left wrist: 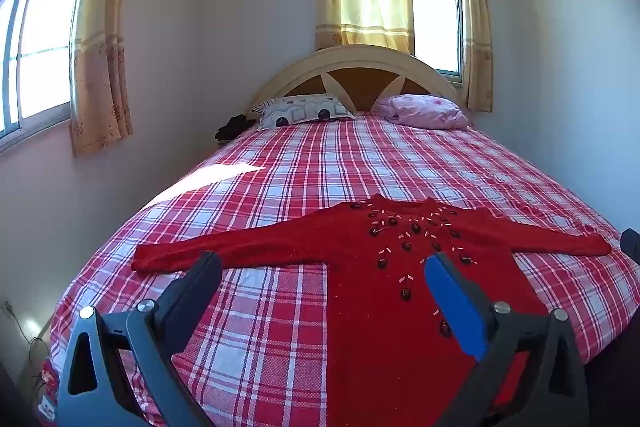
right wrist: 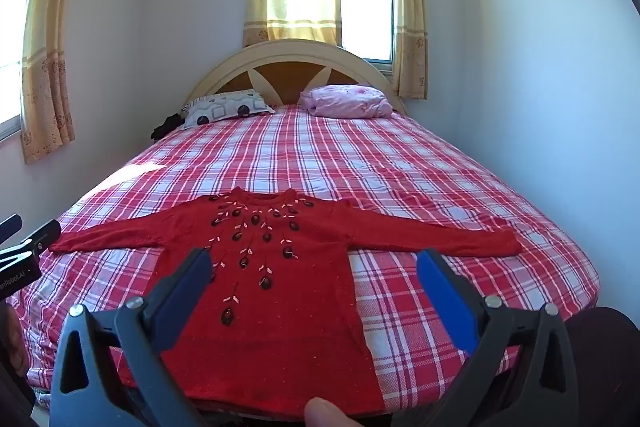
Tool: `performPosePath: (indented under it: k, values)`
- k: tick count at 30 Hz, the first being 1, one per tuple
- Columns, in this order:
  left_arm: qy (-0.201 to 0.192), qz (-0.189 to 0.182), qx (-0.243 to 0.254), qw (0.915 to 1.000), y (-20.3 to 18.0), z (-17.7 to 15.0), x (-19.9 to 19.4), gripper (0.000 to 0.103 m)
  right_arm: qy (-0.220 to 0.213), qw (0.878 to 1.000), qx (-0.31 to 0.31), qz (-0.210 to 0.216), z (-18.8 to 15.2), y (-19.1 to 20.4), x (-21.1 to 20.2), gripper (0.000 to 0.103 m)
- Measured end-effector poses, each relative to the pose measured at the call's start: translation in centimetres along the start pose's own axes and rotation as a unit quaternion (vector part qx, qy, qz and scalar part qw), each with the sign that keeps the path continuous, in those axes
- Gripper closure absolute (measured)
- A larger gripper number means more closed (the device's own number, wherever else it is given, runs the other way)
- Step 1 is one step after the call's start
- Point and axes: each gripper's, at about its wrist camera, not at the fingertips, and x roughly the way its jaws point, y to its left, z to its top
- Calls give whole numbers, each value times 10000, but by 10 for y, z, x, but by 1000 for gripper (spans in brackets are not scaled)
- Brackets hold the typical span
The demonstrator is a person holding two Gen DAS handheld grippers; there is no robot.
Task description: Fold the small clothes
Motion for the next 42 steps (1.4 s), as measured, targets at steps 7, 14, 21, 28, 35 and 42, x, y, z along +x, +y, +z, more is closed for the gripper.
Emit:
performPosePath:
  k: [7,14,21,28,35,42]
  values:
    - [-41,-13,42,10000,-1,0,-3,1,20,10000,-23,2,-4,0,-3,0]
    - [-112,-10,151,9998,-6,3,-3,1,95,9999,38,-6,-1,-2,3,0]
    - [-121,26,139,9998,-6,3,-3,1,117,9999,30,13,-2,-1,4,0]
    - [-135,39,114,9998,-4,3,-3,1,151,9999,17,4,-5,-3,6,0]
    - [-135,41,110,9998,-4,2,-3,1,153,9999,27,11,-7,-4,6,0]
    - [-162,54,76,9998,-2,3,-3,1,173,9998,23,12,-7,-3,8,0]
